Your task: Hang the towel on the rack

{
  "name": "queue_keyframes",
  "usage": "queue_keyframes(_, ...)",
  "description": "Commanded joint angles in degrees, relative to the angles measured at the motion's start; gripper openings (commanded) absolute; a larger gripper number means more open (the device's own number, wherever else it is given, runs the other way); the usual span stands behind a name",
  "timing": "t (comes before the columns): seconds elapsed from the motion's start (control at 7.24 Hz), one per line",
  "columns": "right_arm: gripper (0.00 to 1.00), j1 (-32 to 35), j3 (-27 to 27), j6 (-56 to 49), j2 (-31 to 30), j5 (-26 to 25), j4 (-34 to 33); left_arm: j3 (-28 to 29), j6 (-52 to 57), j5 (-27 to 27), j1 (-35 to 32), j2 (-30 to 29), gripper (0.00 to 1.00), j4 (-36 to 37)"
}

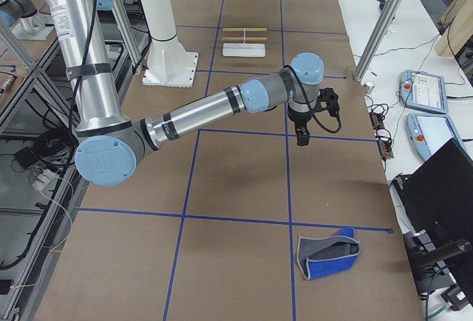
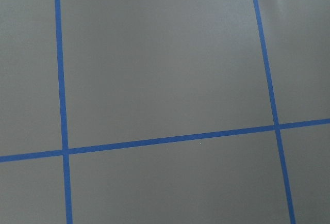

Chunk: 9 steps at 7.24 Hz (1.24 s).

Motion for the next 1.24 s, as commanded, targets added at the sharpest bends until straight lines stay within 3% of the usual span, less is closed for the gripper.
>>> queue_keyframes(0.0, 1.00, -2.8, -0.1, 3.0, 1.0, -6.5, 0.1, 1.7, -0.2, 0.2, 2.1, -0.7, 0.98, -2.4)
queue_keyframes(0.41, 1.00, -4.2, -1.5, 2.2, 1.2, -8.6, 0.1, 1.9, -1.0, 0.0, 2.3, -0.5, 0.98, -2.7)
queue_keyframes(0.97, 0.98, -4.3, -18.3, -3.5, 11.9, -14.3, 1.4, 3.2, -3.8, 0.1, 2.4, -1.6, 0.98, -2.8)
queue_keyframes(1.11, 0.97, -4.2, -24.0, -3.7, 12.1, -16.6, 8.9, 3.2, -3.6, 0.1, 2.5, -1.7, 0.98, -2.8)
